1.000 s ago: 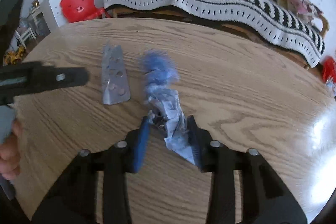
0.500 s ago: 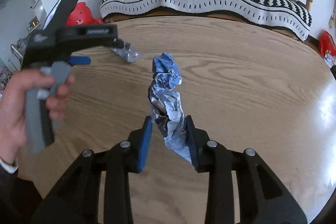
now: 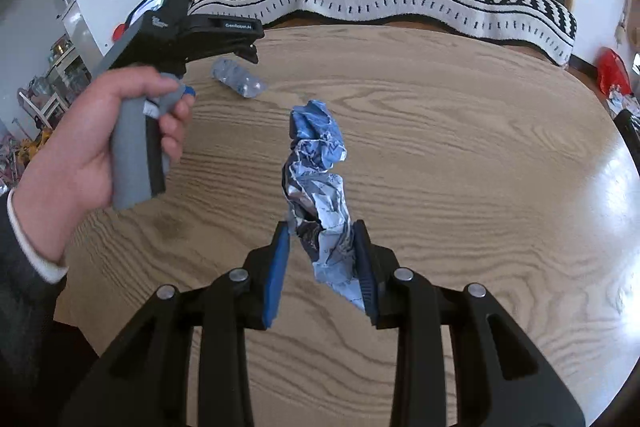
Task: Collect trash
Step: 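Grasp the crumpled foil wrapper with the right tool while the left tool grasps the blister pack, then carry the foil wrapper and blister pack over the black bin and open both tools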
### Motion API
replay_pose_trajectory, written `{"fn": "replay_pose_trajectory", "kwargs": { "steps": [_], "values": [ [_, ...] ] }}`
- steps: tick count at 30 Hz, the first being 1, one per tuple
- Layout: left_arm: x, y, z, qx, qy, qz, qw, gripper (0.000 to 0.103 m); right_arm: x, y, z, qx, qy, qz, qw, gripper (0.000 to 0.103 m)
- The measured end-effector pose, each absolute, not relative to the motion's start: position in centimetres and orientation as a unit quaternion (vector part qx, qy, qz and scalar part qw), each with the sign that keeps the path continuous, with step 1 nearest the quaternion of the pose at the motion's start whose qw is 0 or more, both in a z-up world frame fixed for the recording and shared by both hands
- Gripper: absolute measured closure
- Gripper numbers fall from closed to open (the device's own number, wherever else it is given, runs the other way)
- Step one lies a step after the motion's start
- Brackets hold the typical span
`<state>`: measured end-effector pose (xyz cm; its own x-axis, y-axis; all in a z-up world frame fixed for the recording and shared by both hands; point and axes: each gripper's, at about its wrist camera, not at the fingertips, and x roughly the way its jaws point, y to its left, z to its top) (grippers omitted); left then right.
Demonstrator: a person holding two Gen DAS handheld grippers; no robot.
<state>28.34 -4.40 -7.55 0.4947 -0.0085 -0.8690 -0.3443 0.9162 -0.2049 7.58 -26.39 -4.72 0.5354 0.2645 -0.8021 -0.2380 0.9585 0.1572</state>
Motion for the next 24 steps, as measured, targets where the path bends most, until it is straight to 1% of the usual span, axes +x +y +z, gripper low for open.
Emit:
{"fn": "replay_pose_trajectory", "kwargs": {
  "steps": [4, 5, 6, 7, 8, 9, 12, 18, 24],
  "values": [
    [28.5, -4.7, -7.6, -0.152, 0.491, 0.103, 0.852, 0.007, 6.4, -26.9, -4.9, 0.016, 0.464, 0.134, 0.875, 0.071],
    [28.3, -4.8, -7.6, -0.145, 0.490, 0.102, 0.854, 0.011, 6.2, -27.1, -5.0, 0.018, 0.465, 0.131, 0.875, 0.071],
    [28.2, -4.8, -7.6, -0.137, 0.489, 0.103, 0.855, 0.019, 6.0, -27.2, -5.0, 0.021, 0.467, 0.129, 0.875, 0.071],
    [28.0, -4.9, -7.5, -0.128, 0.487, 0.101, 0.858, 0.024, 5.7, -27.4, -5.1, 0.023, 0.468, 0.125, 0.875, 0.071],
    [27.7, -4.9, -7.4, -0.125, 0.485, 0.092, 0.861, 0.034, 5.3, -27.4, -5.1, 0.023, 0.468, 0.122, 0.875, 0.071],
    [27.5, -4.9, -7.3, -0.122, 0.485, 0.086, 0.862, 0.049, 5.0, -27.5, -5.0, 0.024, 0.467, 0.120, 0.876, 0.070],
    [26.8, -4.9, -7.1, -0.108, 0.489, 0.059, 0.863, 0.076, 4.3, -27.7, -4.7, 0.031, 0.465, 0.116, 0.877, 0.071],
    [24.3, -4.3, -6.5, -0.082, 0.491, 0.019, 0.867, 0.077, 2.6, -27.9, -3.1, 0.037, 0.452, 0.101, 0.886, 0.071],
    [19.9, -3.9, -3.8, -0.058, 0.482, -0.025, 0.874, 0.077, 0.2, -28.3, -1.1, 0.050, 0.434, 0.090, 0.895, 0.071]
  ]
}}
